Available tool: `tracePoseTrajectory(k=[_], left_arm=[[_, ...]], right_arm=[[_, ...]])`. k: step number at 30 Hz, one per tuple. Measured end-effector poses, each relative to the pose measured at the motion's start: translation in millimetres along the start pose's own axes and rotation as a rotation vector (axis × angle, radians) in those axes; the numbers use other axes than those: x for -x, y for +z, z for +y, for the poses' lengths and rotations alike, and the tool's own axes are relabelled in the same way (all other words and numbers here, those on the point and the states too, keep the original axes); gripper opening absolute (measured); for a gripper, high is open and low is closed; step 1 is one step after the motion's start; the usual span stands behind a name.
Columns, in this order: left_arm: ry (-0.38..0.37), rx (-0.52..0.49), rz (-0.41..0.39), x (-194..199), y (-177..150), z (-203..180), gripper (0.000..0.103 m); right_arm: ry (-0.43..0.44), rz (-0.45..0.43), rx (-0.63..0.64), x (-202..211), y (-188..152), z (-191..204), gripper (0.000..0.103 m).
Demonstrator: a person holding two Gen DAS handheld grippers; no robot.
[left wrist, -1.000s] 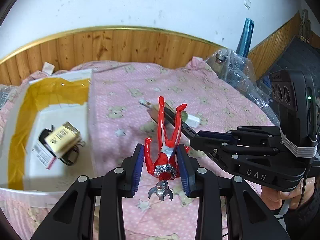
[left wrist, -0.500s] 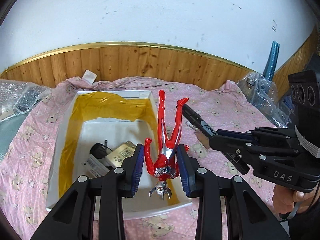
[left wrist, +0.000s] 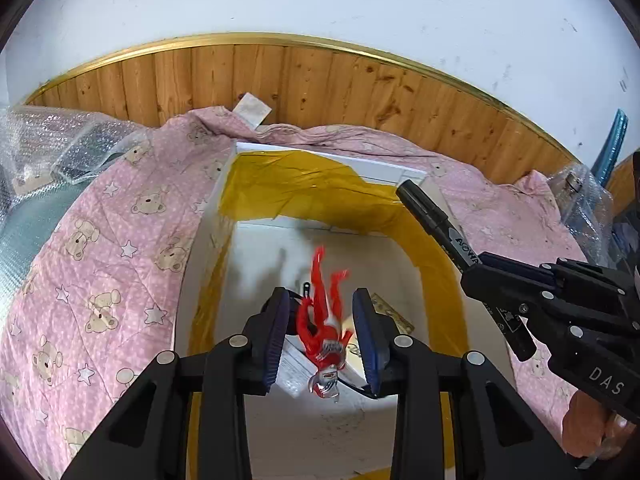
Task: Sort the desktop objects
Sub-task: 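Carry the red figure and black marker into the white box and release both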
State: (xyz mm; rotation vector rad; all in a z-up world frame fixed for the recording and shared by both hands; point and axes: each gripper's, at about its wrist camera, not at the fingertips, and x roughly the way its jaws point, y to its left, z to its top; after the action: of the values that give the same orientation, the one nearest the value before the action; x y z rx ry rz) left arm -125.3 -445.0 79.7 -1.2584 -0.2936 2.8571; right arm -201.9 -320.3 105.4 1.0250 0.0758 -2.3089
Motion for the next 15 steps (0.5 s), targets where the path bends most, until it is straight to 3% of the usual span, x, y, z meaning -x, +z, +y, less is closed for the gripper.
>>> tracePoseTrajectory(k=[4, 15], left_arm=[[-0.030, 0.063, 0.042, -12, 0, 15, 0.038], [-0.045, -0.008, 0.039, 6, -15, -11, 0.041]], right_arm=[[-0.009, 0.017, -0.025, -13, -3, -9, 0.036], [0.022, 0.042, -0.027, -4, -21, -4, 0.036]])
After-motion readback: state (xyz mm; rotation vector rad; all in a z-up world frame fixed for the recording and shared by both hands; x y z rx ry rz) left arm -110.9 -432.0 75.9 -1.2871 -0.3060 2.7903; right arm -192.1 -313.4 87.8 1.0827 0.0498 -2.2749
